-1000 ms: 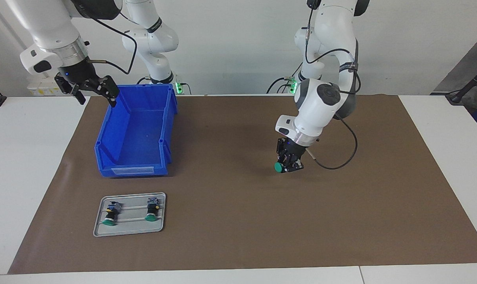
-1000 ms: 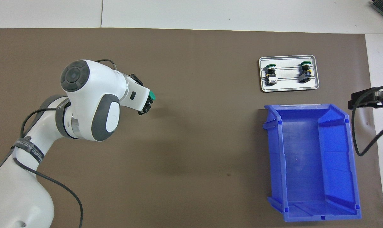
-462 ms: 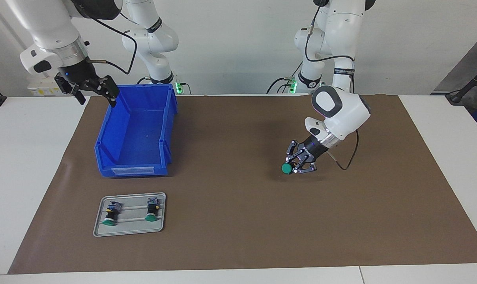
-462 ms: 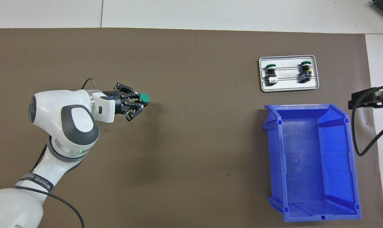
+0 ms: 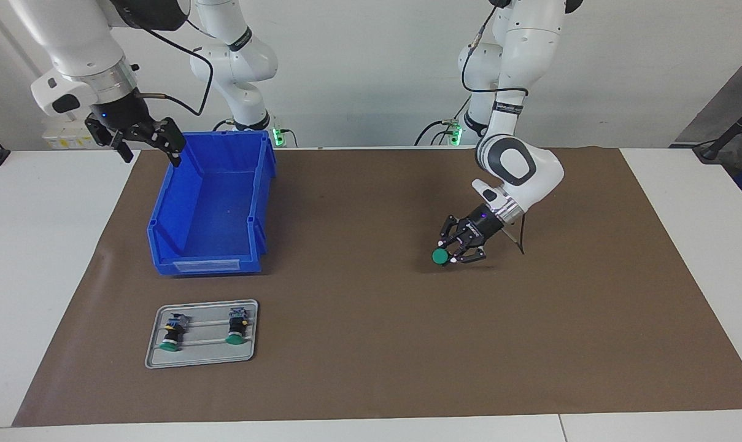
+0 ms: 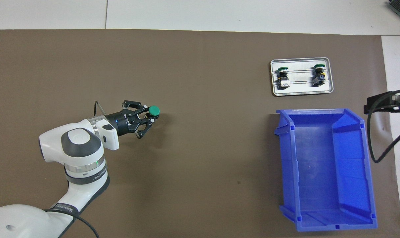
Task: Place and press button with both arms
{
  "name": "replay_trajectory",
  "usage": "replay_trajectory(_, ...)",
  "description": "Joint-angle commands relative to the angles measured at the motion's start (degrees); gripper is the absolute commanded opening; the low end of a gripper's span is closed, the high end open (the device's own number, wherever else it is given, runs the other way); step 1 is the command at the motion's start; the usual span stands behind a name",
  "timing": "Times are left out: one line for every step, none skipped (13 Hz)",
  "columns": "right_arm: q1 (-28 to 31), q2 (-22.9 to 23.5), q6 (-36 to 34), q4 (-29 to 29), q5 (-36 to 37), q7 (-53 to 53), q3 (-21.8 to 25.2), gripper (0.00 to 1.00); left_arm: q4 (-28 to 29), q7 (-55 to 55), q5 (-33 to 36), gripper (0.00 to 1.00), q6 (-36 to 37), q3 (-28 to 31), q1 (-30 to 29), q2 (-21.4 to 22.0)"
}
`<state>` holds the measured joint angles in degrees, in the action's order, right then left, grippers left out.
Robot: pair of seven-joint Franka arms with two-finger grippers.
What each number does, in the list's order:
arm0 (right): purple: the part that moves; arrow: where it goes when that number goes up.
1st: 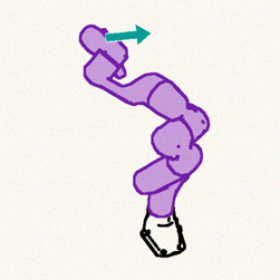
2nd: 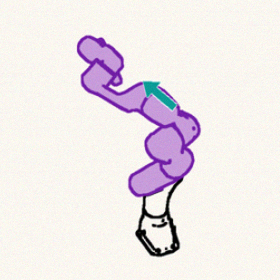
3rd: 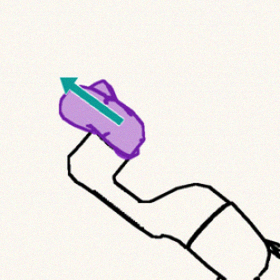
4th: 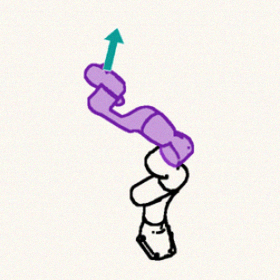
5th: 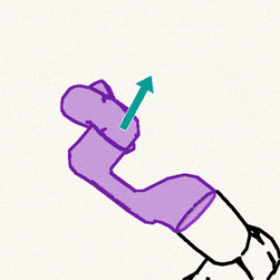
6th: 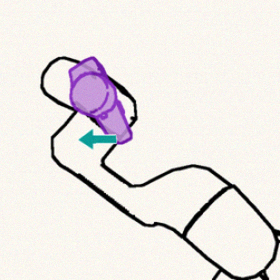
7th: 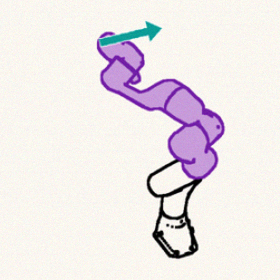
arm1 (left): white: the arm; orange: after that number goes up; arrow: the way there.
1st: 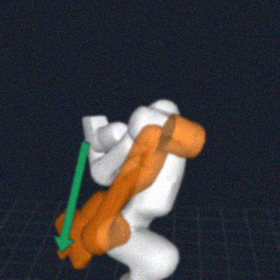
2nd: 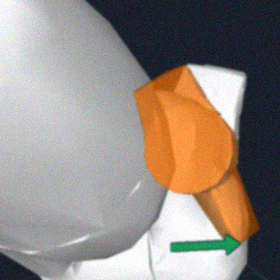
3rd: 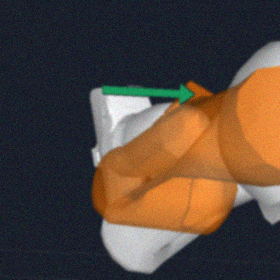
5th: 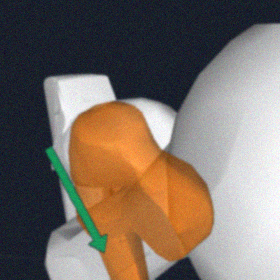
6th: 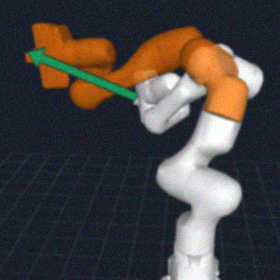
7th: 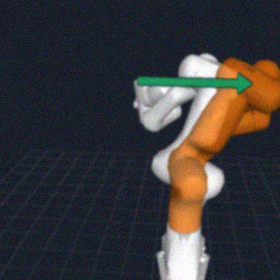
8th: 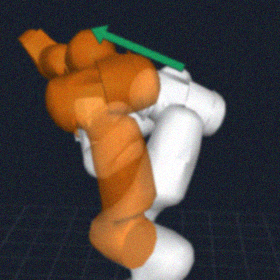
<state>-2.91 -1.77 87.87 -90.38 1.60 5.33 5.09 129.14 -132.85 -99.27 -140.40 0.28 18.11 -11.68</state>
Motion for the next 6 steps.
replay_trajectory(0.1,-1.7,0.9,-2.0,0.2,-1.2,-0.1,1.0,4.5,-7.8,-7.0,0.0,5.1,-0.1,-0.7,2.8)
replay_trajectory(0.1,-1.7,0.9,-2.0,0.2,-1.2,-0.1,1.0,6.2,-11.0,-9.1,0.0,8.1,0.1,-0.9,2.8)
replay_trajectory(0.1,-1.7,0.8,-2.0,0.2,-1.2,-0.1,1.0,8.1,-15.3,-11.6,0.0,11.5,0.1,-1.8,2.8)
replay_trajectory(0.1,-1.7,0.9,-2.0,0.2,-1.2,-0.1,1.0,10.1,-19.1,-13.4,0.0,14.2,0.1,-2.1,2.8)
replay_trajectory(0.1,-1.7,0.8,-2.0,0.2,-1.2,-0.1,1.0,11.2,-20.5,-13.7,0.0,16.1,0.1,-2.9,2.9)
replay_trajectory(0.1,-1.7,0.9,-2.0,0.2,-1.2,-0.1,1.0,12.0,-20.8,-13.8,0.0,19.4,0.1,-4.3,3.1)
